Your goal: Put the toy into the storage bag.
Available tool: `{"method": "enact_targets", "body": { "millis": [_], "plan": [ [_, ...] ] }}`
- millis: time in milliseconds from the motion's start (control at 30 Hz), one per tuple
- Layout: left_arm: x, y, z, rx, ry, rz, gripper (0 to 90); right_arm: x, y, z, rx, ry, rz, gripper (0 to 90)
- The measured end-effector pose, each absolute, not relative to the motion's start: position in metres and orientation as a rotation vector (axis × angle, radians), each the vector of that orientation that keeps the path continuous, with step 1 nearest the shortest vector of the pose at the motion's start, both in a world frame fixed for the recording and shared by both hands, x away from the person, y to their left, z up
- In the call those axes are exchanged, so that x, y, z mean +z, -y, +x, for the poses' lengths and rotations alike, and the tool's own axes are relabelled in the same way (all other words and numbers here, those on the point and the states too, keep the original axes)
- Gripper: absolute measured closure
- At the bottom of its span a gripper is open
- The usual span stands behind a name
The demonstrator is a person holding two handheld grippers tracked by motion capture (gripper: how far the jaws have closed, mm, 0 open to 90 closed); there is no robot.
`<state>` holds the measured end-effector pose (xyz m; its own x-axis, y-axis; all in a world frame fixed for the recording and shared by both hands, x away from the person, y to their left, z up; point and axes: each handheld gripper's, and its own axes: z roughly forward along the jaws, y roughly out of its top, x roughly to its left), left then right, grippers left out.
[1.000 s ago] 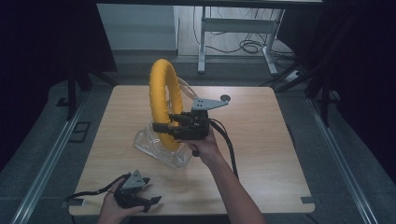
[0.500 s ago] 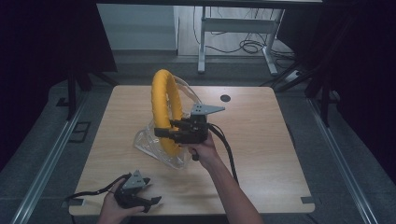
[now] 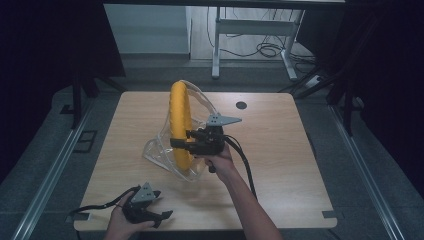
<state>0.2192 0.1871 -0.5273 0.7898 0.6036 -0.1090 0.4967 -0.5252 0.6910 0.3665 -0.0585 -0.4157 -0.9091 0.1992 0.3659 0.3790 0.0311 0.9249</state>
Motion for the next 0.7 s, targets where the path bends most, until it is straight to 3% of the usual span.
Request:
{"method": "enact_targets", "body": {
  "millis": [233, 433, 700],
  "plan": [
    [-0.528, -0.187, 0.219, 0.183, -0.810, 2.234, 18.5, -0.410, 0.060, 0.361, -2.028, 2.246, -0.621, 44.9],
    [-0.529, -0.186, 0.220, 0.182, -0.806, 2.243, 18.5, -0.407, 0.061, 0.353, -2.046, 2.338, -0.678, 29.9],
    [-0.529, -0.186, 0.219, 0.180, -0.809, 2.238, 18.4, -0.403, 0.073, 0.342, -2.082, 2.387, -0.668, 28.3]
  ]
}}
